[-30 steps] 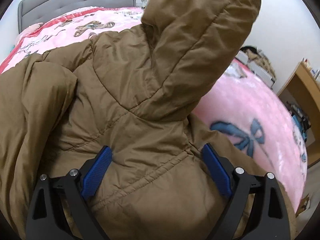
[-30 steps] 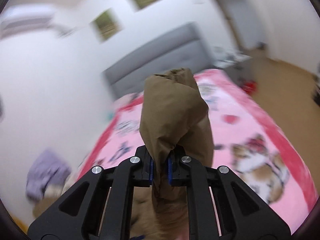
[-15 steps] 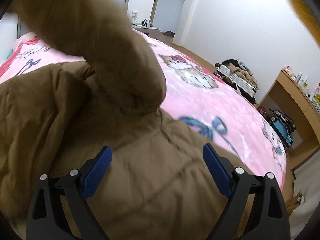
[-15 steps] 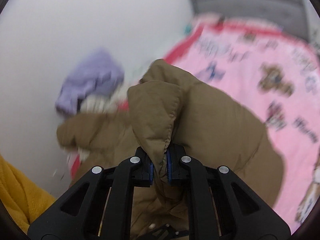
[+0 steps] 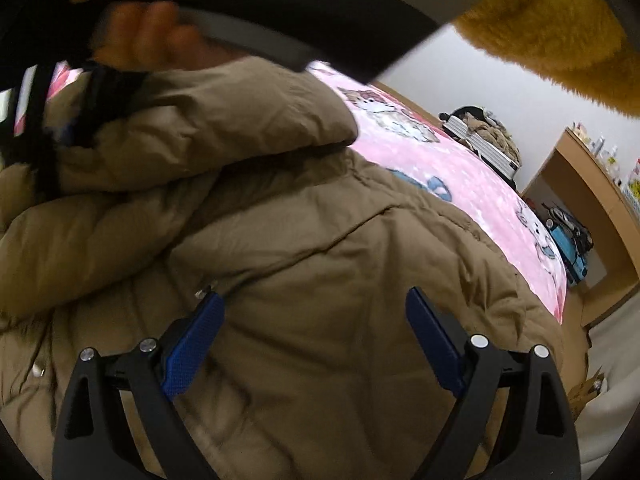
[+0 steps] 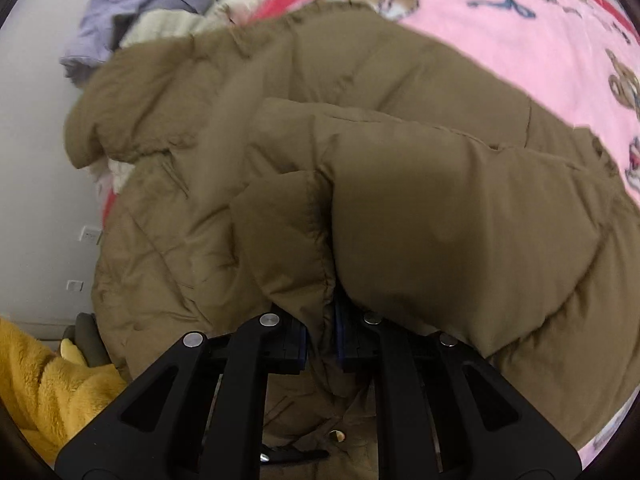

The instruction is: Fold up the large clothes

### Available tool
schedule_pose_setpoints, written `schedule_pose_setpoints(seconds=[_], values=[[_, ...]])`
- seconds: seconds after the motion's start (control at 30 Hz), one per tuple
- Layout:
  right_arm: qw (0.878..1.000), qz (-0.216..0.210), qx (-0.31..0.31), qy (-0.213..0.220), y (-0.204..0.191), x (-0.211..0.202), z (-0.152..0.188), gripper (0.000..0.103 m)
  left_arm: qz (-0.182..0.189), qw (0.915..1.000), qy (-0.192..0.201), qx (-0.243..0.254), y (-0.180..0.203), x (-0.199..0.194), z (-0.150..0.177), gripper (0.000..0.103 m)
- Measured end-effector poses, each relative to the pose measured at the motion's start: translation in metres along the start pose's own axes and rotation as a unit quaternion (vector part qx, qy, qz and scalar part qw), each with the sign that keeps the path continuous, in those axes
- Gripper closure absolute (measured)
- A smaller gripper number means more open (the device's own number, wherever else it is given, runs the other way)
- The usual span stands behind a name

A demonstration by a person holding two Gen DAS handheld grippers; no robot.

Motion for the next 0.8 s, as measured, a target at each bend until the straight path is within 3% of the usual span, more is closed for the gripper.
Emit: schedule_pose_setpoints(seconds=[0.2,0.43,0.57,0.63,0.7,0.8], values=[[0.999,-0.023,0.022,0.006,0.002,-0.015,-0.003,0.091,-0.027,0.9983,0.028,-0.044,-0.029,-0.034,-0.005,0.013],[0.999,-0.013,0.007,0.041,-0.001,-0.035,0.007,0.088,-0.074,0.9907,0.094,-0.064,-0.094,-0.103,-0.032,0.013],[0.999,0.0,0.003,0.036,-0.004,-0.03,0.015,0.088,-0.09,0.9886,0.099,-0.069,-0.121,-0.12,-0.043,0.012],[0.999,0.002,-0.009,0.04,-0.005,-0.03,0.018,0.088,-0.08,0.9913,0.083,-0.064,-0.134,-0.122,-0.042,0.011],[0.999,0.003,-0.02,0.047,-0.006,-0.031,0.022,0.088,-0.041,0.9938,0.061,-0.083,-0.148,-0.119,-0.038,0.01],[0.997,-0.006,-0.034,0.066,-0.004,-0.036,0.029,0.087,0.025,0.989,0.053,-0.136,-0.172,-0.116,-0.04,0.01]])
Point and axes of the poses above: each gripper's, at about its wrist camera, not at the fingertips, and x roughly the way its jaws point, y to its right, z to its underside, the point moved 7 cm from there along x, roughly the way its jaws point, and after that the axes turned 4 degrees about z, right-handed, at the moved point
